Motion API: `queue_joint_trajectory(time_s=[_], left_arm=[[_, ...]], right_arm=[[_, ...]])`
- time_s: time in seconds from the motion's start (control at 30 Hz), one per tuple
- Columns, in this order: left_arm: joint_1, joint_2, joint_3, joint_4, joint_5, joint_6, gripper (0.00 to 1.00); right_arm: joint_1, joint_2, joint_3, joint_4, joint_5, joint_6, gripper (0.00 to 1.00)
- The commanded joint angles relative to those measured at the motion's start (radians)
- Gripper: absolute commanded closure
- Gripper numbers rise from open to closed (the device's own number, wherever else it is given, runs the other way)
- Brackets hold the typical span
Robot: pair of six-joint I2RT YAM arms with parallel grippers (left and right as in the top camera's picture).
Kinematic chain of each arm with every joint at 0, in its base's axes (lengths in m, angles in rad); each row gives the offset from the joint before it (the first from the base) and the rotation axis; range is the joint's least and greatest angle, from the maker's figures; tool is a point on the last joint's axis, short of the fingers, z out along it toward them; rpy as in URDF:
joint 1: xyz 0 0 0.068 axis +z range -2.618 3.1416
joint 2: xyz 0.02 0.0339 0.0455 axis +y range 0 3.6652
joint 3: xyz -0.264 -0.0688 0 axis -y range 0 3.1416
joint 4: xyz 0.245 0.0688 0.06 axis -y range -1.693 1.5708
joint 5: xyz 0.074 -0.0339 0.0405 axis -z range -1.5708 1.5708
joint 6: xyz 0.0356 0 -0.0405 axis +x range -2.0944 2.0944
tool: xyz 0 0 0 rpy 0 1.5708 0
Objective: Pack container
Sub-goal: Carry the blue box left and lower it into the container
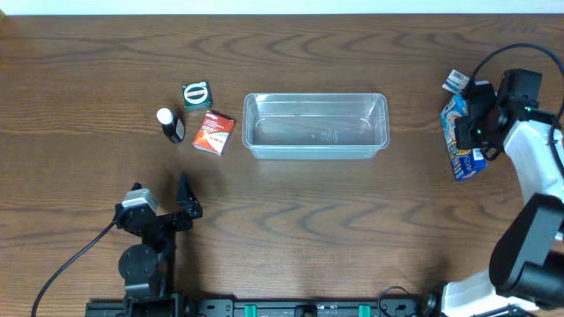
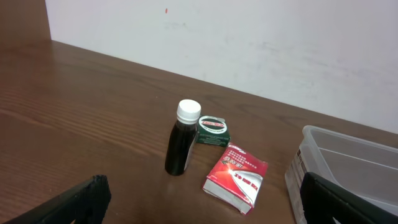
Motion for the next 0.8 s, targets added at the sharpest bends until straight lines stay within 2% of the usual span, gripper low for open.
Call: queue_joint_trajectory(time_s=[0.0,0.17,0.4,0.57,0.77], left_arm=[[0.007,-0.002,-0.016,-0.038,-0.011,0.013,0.02],[0.007,-0.002,-0.016,-0.038,-0.011,0.013,0.02],[0.007,-0.002,-0.016,-0.038,-0.011,0.013,0.02],[0.007,-0.002,-0.016,-0.038,-0.011,0.013,0.02],[0.007,-0.002,-0.016,-0.038,-0.011,0.013,0.02]], right_arm=[[0.014,-0.140,0.042,-0.012,-0.061,0.060,0.99],[0.084,-0.316,0.067,-0.013,-0.154,0.032,0.99],[0.353,-0.496,0.067,-0.012,-0.190,-0.305,0.99],[0.541,-0.500,0.066,0.004,-0.150,-0.523,0.99],[0.626,-0.423,0.066,0.002,-0.100,-0.711,0.99]])
